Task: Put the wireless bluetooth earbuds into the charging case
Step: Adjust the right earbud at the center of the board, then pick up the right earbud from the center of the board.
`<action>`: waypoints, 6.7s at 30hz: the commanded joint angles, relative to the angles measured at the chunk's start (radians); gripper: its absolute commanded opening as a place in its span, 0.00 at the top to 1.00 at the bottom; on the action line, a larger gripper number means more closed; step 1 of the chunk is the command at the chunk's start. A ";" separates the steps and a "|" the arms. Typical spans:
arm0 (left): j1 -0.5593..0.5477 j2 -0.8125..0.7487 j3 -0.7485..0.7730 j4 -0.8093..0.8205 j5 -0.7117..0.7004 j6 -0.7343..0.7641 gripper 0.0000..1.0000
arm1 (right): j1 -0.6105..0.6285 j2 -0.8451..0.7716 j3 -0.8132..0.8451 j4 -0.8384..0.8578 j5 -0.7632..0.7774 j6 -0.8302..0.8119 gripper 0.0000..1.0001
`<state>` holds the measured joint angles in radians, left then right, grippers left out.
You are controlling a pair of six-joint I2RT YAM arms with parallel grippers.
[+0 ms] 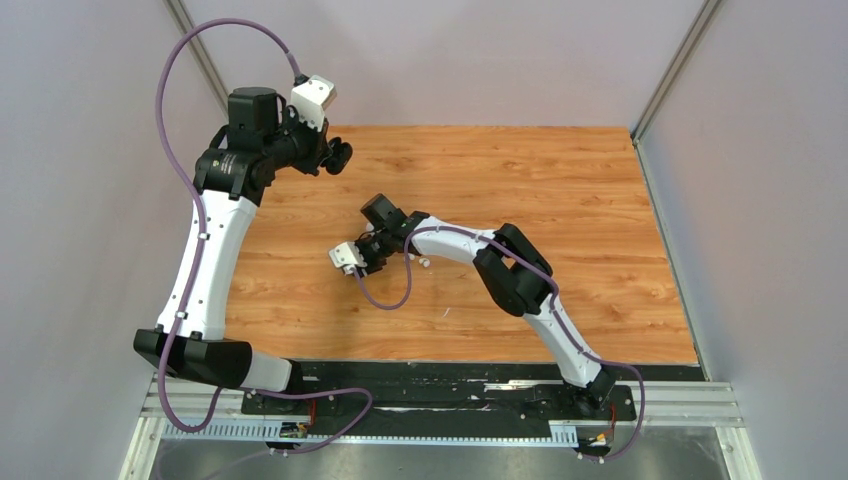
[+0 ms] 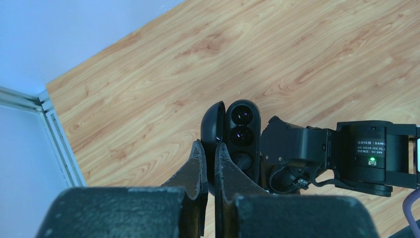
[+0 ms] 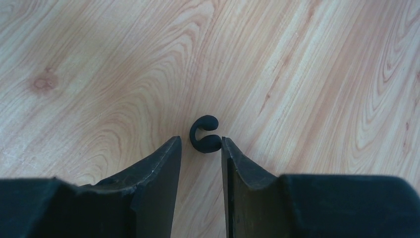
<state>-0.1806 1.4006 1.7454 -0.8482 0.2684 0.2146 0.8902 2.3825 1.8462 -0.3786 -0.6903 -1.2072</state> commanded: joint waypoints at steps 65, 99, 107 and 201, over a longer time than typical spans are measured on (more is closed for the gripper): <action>0.004 -0.016 0.000 0.041 0.066 -0.054 1.00 | 0.051 -0.177 -0.137 0.206 0.134 0.147 0.61; 0.004 -0.022 -0.028 0.040 0.084 -0.061 1.00 | 0.019 0.017 0.042 0.293 0.075 0.351 0.69; 0.004 -0.025 -0.039 0.045 0.084 -0.063 1.00 | 0.009 0.046 0.057 0.297 0.070 0.335 0.70; 0.004 -0.015 -0.071 0.063 0.108 -0.079 1.00 | 0.018 0.009 0.121 0.047 -0.093 0.154 0.71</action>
<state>-0.1806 1.4006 1.6802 -0.8249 0.3607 0.1570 0.9012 2.4462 1.9327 -0.3355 -0.7357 -1.0264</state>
